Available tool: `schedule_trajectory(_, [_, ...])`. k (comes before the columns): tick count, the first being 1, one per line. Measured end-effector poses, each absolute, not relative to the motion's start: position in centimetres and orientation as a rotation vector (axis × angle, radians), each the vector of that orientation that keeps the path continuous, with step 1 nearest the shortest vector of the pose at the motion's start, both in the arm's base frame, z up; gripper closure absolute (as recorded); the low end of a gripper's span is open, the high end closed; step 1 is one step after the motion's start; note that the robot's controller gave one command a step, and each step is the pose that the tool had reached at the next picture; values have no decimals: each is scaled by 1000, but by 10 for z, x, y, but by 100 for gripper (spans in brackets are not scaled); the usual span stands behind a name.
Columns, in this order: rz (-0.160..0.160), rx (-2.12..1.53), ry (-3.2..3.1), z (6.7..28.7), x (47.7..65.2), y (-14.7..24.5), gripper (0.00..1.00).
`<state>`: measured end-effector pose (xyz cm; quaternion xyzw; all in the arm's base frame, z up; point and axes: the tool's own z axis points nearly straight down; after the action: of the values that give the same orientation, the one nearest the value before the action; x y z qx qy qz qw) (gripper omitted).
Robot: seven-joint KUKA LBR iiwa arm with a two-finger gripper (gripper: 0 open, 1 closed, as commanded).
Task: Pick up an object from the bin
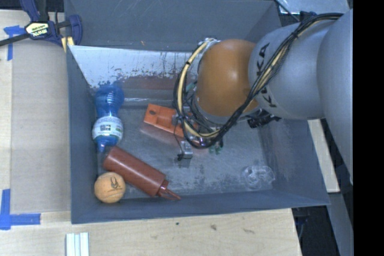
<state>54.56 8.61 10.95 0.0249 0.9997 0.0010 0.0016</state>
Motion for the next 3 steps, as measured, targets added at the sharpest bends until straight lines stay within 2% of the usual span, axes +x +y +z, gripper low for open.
schedule_trajectory(1, [8,383,3101,80,580,73,100])
schedule_trajectory(2, [8,383,3101,80,580,73,100])
schedule_trajectory(3, [9,373,3100,165,570,67,100])
